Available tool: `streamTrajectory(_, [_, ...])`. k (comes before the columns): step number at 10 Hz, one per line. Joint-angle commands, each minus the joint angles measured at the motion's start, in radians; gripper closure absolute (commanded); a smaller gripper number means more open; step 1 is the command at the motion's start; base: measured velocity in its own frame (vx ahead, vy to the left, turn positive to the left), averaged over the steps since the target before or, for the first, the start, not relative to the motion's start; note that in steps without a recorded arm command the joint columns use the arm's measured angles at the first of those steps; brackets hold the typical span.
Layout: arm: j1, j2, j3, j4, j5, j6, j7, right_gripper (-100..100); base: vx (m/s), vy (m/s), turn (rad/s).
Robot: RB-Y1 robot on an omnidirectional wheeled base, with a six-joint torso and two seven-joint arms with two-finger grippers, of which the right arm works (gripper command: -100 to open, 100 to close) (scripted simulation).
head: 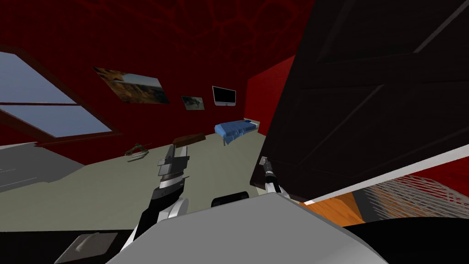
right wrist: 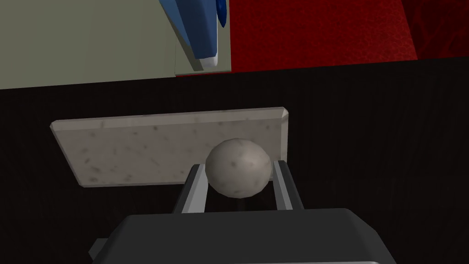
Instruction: Push the door open
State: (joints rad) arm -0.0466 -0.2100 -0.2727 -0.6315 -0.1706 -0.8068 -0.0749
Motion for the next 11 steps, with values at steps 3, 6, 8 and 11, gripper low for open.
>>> streamTrajectory(3, [-0.014, -0.012, -0.039, 0.024, -0.023, -0.012, 0.013, 100, 0.211, 0.001, -0.040])
streamTrajectory(6, [-0.013, -0.015, -0.069, 0.030, -0.041, -0.012, 0.026, 100, 0.193, 0.025, -0.057])
streamTrajectory(8, [-0.013, -0.017, -0.086, 0.033, -0.051, -0.012, 0.033, 100, 0.201, 0.010, -0.044])
streamTrajectory(11, [0.005, -0.015, -0.103, 0.015, -0.061, -0.001, 0.040, 100, 0.139, -0.002, -0.039])
